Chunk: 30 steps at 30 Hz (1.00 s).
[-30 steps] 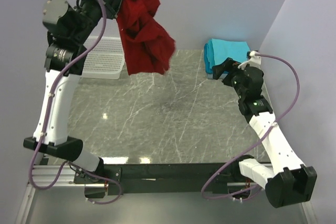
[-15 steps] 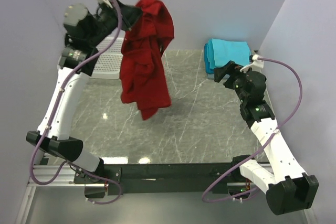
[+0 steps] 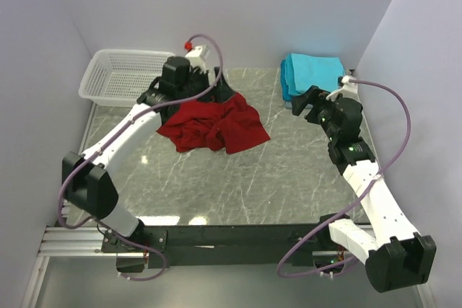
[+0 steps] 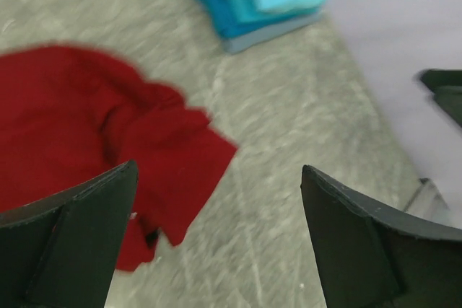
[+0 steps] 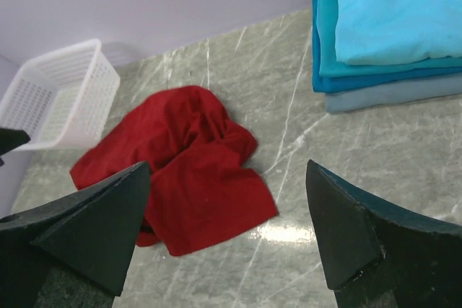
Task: Fold and stack the t-shirts
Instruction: Move the tshirt to the center of the board, then flatten the tshirt out
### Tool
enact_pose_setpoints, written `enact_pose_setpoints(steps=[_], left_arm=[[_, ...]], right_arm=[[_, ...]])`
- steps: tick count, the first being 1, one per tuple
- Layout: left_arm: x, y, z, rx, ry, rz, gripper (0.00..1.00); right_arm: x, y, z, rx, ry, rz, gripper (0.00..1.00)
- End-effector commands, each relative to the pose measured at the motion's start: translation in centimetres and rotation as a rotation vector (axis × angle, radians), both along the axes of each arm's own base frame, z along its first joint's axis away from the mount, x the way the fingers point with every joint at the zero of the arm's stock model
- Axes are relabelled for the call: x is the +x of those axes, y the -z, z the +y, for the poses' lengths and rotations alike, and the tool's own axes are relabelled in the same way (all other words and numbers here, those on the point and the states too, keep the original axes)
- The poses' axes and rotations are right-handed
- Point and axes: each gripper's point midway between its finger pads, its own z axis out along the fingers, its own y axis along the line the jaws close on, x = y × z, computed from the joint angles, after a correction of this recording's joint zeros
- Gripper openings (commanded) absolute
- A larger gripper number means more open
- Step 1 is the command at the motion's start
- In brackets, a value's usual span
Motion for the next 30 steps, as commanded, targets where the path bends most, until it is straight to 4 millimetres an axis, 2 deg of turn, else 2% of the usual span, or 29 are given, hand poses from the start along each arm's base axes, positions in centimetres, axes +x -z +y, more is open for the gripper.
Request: enact_pose_setpoints(steps=[1, 2, 3, 4, 5, 6, 7, 8, 9, 10, 12, 13, 14, 15, 16, 18, 20, 21, 23, 24, 26, 27, 29, 30], left_arm=[[0.0, -3.0, 4.9, -0.019, -0.241, -0.112, 1.00], [-0.5, -0.2, 6.1, 0.009, -0.291, -0.067, 0.99], [-1.5, -0.9, 7.3, -0.027, -0.340, -0.069, 1.00], [-1.7, 0.0, 8.8, -0.026, -0.404, -0.055, 0.99], [-2.2, 3.3, 10.6, -0.011, -0.503, 0.016, 1.00], [-3.0, 3.3, 12.0, -0.028, -0.553, 0.019, 0.99], [-3.2, 4.7, 13.8, -0.022, -0.614, 0.051, 0.99], [-4.2, 7.9, 15.2, -0.005, -0.669, 0.126, 1.00], [-4.8, 8.4, 16.4, -0.025, -0.700, 0.143, 1.00], [-5.3, 11.2, 19.0, -0.011, -0.771, 0.204, 0.99], [-6.1, 12.9, 21.4, -0.056, -0.856, 0.265, 0.99], [-6.6, 14.9, 23.8, -0.056, -0.936, 0.309, 1.00], [-6.7, 15.3, 24.6, -0.076, -0.969, 0.315, 0.99], [-6.7, 15.6, 25.4, -0.086, -0.994, 0.312, 1.00], [-6.9, 16.4, 26.4, -0.094, -1.027, 0.318, 0.99], [-6.1, 16.1, 27.1, -0.144, -1.044, 0.291, 0.99], [-5.6, 16.5, 27.3, -0.168, -1.044, 0.298, 1.00], [-5.1, 17.1, 27.1, -0.171, -1.032, 0.316, 0.99], [-4.5, 17.4, 27.4, -0.168, -1.030, 0.335, 1.00], [-4.2, 18.2, 27.5, -0.158, -1.031, 0.363, 1.00], [-3.7, 18.3, 27.5, -0.164, -1.018, 0.375, 1.00], [-3.5, 18.8, 27.6, -0.164, -1.018, 0.390, 1.00], [-3.3, 19.0, 27.5, -0.167, -1.013, 0.392, 0.99], [-3.2, 19.3, 27.8, -0.165, -1.022, 0.397, 0.99]], right_arm=[[0.7, -0.2, 1.3, -0.036, -0.066, -0.007, 0.94], [0.7, 0.3, 1.7, -0.053, -0.086, 0.011, 0.94], [0.7, 0.2, 2.7, -0.063, -0.114, 0.015, 0.94], [1.0, 1.2, 3.7, -0.081, -0.140, 0.044, 0.94], [1.1, 1.9, 4.2, -0.113, -0.156, 0.068, 0.94], [0.7, 1.9, 6.4, -0.136, -0.214, 0.072, 0.94], [1.0, 3.4, 7.5, -0.167, -0.240, 0.111, 0.94], [1.1, 3.8, 8.0, -0.216, -0.244, 0.132, 0.94], [1.0, 4.6, 9.1, -0.242, -0.269, 0.156, 0.94], [0.6, 6.7, 10.8, -0.288, -0.311, 0.215, 0.94], [0.5, 7.7, 12.5, -0.323, -0.340, 0.247, 0.94], [-0.2, 9.4, 14.3, -0.358, -0.389, 0.285, 0.94], [-0.6, 10.1, 15.2, -0.376, -0.411, 0.297, 0.94], [-0.7, 11.6, 15.7, -0.410, -0.415, 0.328, 0.94], [-1.8, 12.5, 17.2, -0.434, -0.460, 0.341, 0.93], [-2.6, 14.8, 18.5, -0.460, -0.490, 0.393, 0.93], [-3.8, 16.2, 20.2, -0.450, -0.538, 0.420, 0.92], [-4.2, 17.6, 20.9, -0.447, -0.561, 0.452, 0.91], [-4.3, 18.4, 22.2, -0.436, -0.577, 0.455, 0.90], [-4.3, 19.6, 22.4, -0.449, -0.578, 0.479, 0.90], [-3.5, 20.0, 22.6, -0.462, -0.547, 0.481, 0.89], [-3.2, 21.0, 22.7, -0.474, -0.539, 0.494, 0.89], [-2.5, 21.2, 23.1, -0.479, -0.525, 0.487, 0.88], [-2.3, 22.0, 23.2, -0.488, -0.527, 0.498, 0.86]])
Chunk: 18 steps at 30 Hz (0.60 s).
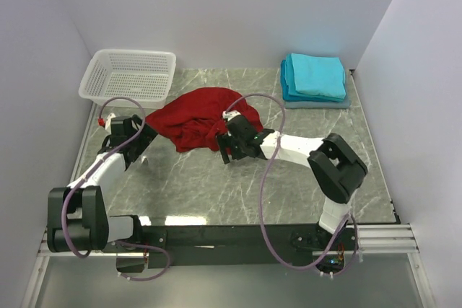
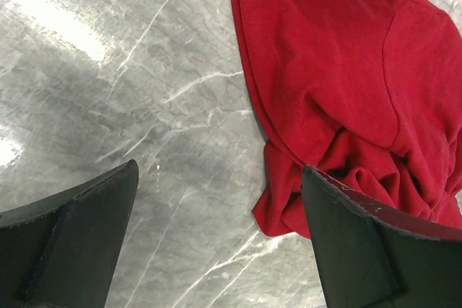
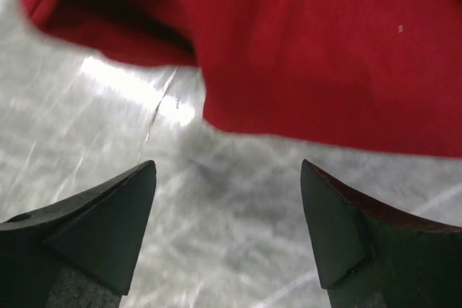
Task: Fold and stack the t-shirts
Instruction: Flatten the tshirt out
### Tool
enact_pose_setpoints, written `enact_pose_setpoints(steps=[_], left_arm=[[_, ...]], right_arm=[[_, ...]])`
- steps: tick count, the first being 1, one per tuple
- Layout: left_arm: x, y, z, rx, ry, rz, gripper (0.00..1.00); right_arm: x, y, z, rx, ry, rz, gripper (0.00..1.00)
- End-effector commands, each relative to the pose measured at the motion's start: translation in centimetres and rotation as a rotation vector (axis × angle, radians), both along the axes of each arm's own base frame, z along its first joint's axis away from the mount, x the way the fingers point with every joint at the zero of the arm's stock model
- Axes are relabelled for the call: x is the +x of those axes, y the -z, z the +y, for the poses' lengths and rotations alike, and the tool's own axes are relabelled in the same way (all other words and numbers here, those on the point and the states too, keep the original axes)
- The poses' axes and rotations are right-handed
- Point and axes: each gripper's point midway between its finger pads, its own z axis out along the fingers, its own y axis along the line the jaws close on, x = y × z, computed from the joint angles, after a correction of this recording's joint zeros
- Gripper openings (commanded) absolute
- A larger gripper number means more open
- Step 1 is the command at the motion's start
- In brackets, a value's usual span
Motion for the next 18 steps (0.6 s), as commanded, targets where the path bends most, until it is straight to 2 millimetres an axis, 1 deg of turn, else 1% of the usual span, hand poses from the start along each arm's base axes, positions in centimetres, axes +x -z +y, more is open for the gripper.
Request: enact_pose_setpoints(steps=[1, 2, 3, 4, 6, 7, 8, 10, 11, 12, 13, 14, 15, 16, 17, 18], left_arm=[[2.3, -2.7, -0.3, -0.028, 0.015, -0.102, 1.00], [2.4, -2.7, -0.2, -0.029, 0.013, -0.100, 0.99], [2.4, -2.6, -0.2, -0.029, 0.015, -0.099, 0.99], [2.5, -2.8, -0.1, -0.026, 0.016, -0.101, 0.99], [2.5, -2.8, 0.0, -0.021, 0.010, -0.103, 0.99], [2.5, -2.6, 0.1, -0.019, 0.007, -0.098, 0.99], [2.5, -2.7, 0.0, -0.021, 0.010, -0.100, 0.99], [2.5, -2.7, 0.0, -0.023, 0.015, -0.100, 0.99], [2.5, -2.8, -0.1, -0.023, 0.016, -0.101, 1.00], [2.5, -2.8, -0.1, -0.024, 0.017, -0.101, 0.99], [2.6, -2.9, 0.0, -0.022, 0.018, -0.104, 0.99], [2.6, -2.8, -0.1, -0.022, 0.019, -0.101, 0.99], [2.6, -2.8, -0.3, -0.032, 0.031, -0.100, 0.99], [2.6, -2.7, -0.4, -0.033, 0.038, -0.099, 0.99], [2.6, -2.6, -0.5, -0.035, 0.041, -0.096, 1.00], [2.7, -2.7, -0.7, -0.036, 0.053, -0.097, 1.00]], right_arm=[[3.0, -1.5, 1.7, 0.039, 0.049, -0.081, 0.86], [3.5, -1.5, 1.8, 0.029, 0.064, -0.091, 0.84], [3.7, -0.7, 1.7, 0.010, 0.074, -0.087, 0.82], [4.0, -0.6, 1.6, 0.006, 0.091, -0.091, 0.82], [4.2, 0.4, 1.5, -0.012, 0.106, -0.089, 0.75], [4.6, 0.4, 1.6, -0.003, 0.123, -0.100, 0.70], [4.7, 0.6, 1.4, -0.012, 0.138, -0.101, 0.42], [5.1, 0.9, 0.5, -0.043, 0.194, -0.113, 0.16], [5.1, 1.0, 0.0, -0.054, 0.213, -0.115, 0.00], [5.6, 0.2, -0.7, -0.067, 0.249, -0.145, 0.00], [5.4, 0.2, -1.6, -0.083, 0.274, -0.139, 0.00], [5.4, 0.3, -2.9, -0.101, 0.305, -0.137, 0.00], [5.6, -1.0, -3.8, -0.095, 0.334, -0.159, 0.00], [5.0, -0.7, -5.8, -0.139, 0.377, -0.156, 0.00], [5.3, -2.2, -7.5, -0.125, 0.425, -0.176, 0.00], [5.1, -2.7, -8.9, -0.128, 0.459, -0.178, 0.00]])
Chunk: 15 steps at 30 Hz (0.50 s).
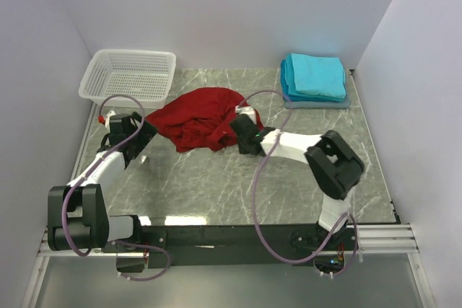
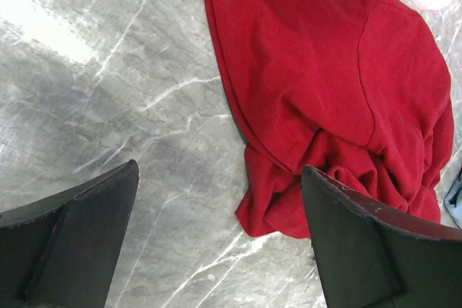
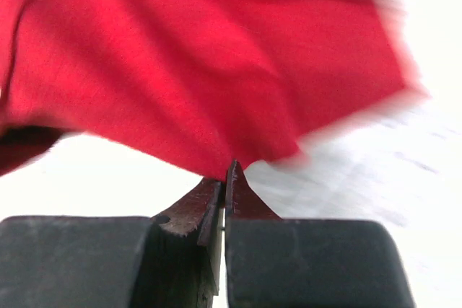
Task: Fold and stack the t-shirts
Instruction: Flatten the tshirt out
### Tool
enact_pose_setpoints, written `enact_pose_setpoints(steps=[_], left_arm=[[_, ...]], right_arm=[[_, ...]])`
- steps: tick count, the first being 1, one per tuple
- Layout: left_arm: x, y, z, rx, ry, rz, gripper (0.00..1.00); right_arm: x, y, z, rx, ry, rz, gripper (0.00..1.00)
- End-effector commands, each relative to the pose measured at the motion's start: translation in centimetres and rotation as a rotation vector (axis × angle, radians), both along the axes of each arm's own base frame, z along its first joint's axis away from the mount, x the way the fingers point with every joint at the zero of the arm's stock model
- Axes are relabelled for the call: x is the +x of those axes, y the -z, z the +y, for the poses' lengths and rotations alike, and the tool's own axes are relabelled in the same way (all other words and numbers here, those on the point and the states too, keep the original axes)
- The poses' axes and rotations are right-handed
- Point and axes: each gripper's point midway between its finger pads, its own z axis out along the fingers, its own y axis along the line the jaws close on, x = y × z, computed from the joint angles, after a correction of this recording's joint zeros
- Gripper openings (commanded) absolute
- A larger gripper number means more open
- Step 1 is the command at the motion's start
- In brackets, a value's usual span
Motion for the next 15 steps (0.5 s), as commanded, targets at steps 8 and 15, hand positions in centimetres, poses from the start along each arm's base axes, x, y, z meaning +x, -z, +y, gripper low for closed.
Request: enact_pose_setpoints(steps=[8, 15], left_arm=[[2.7, -1.4, -1.9, -0.062, 0.103, -0.076, 1.00], [3.7, 0.0, -2.8, -0.068, 0.127, -0.032, 0.99]], right_arm=[[-1.4, -8.1, -16.6, 0.013, 0.456, -0.140, 0.00], [-1.7, -10.8, -23.4, 0.059, 0.687, -0.206, 0.00]])
